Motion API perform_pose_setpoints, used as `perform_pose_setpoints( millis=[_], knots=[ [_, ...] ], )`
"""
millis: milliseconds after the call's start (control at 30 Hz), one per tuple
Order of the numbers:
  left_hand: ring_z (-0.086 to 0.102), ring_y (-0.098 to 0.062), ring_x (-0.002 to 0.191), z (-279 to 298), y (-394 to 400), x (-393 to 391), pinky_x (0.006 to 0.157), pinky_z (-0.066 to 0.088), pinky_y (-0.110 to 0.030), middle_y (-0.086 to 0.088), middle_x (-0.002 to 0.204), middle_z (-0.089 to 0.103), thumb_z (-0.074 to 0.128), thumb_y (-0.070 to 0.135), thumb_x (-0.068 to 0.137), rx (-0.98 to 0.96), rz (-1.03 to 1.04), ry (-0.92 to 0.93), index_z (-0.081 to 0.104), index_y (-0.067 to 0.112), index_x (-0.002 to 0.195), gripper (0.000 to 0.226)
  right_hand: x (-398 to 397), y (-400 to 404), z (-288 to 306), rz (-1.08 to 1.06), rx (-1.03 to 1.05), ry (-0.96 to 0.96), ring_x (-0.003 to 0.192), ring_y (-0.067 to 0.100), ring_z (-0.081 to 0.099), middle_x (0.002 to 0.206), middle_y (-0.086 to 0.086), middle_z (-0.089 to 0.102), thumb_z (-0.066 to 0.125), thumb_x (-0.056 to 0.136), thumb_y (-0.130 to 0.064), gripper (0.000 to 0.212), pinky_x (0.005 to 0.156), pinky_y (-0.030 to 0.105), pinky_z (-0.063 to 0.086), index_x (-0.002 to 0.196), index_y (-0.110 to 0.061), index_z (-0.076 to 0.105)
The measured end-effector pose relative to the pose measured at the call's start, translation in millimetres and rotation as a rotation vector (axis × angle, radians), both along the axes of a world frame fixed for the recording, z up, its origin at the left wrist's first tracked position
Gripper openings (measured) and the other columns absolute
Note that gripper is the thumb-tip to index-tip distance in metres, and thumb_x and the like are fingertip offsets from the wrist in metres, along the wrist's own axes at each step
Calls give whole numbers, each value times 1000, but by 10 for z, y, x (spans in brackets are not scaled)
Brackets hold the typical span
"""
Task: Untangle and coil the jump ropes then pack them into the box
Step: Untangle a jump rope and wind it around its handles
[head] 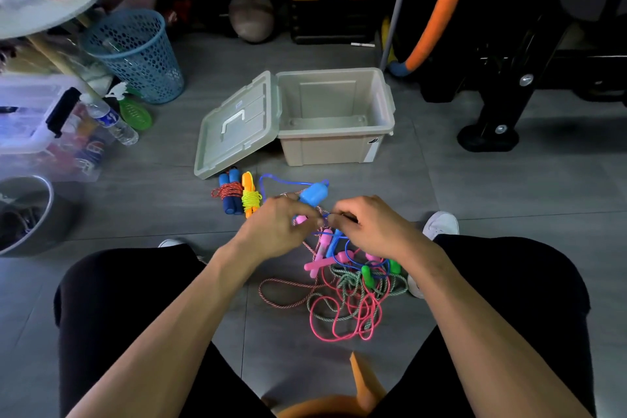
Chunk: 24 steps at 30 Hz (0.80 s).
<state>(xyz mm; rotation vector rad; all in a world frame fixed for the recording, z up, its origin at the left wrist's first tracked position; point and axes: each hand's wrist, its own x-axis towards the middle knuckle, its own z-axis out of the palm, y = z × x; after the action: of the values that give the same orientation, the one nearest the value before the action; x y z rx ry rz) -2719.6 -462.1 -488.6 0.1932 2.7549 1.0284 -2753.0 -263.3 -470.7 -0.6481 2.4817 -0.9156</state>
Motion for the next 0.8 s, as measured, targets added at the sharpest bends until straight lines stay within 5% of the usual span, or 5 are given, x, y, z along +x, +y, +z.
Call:
perform_pose_setpoints(
  millis=[167,267,467,667,800],
  knots=[
    [50,-6,66,12,4,-16,63,41,-27,12,74,50,68,41,83,3,30,158,75,30,100,22,0,-3,29,-19,-29,-34,47,12,34,50,-4,44,54,97,-28,35,49,31,31,62,-26,52],
    [54,-14,73,2,37,-25,63,46,-31,7,81,55,57,42,86,-78,54,145,75,30,93,23,8,26,45,-28,2,-38,47,11,36,52,-3,46,55,96,-31,27,49,29,30,74,-16,61],
    [59,-29,90,-72,-322,-121,71,43,-30,-3,105,64,56,23,92,-409,443,-132,72,23,98,17,-66,234,18,-107,163,42,64,23,61,67,-2,65,57,91,-31,20,62,36,51,76,-19,64],
    [50,-20,79,-8,-137,-40,73,40,-26,-2,89,56,77,32,77,-123,184,-100,71,27,110,33,-33,183,55,-67,5,75,58,21,45,56,0,53,55,96,-27,22,57,33,37,79,-14,61],
    [58,-26,88,18,3,4,74,47,-30,-5,101,57,73,41,78,-258,180,33,66,35,117,40,-25,90,42,-39,-24,32,54,17,38,52,-3,47,54,96,-27,28,53,32,35,69,-20,53]
  ],
)
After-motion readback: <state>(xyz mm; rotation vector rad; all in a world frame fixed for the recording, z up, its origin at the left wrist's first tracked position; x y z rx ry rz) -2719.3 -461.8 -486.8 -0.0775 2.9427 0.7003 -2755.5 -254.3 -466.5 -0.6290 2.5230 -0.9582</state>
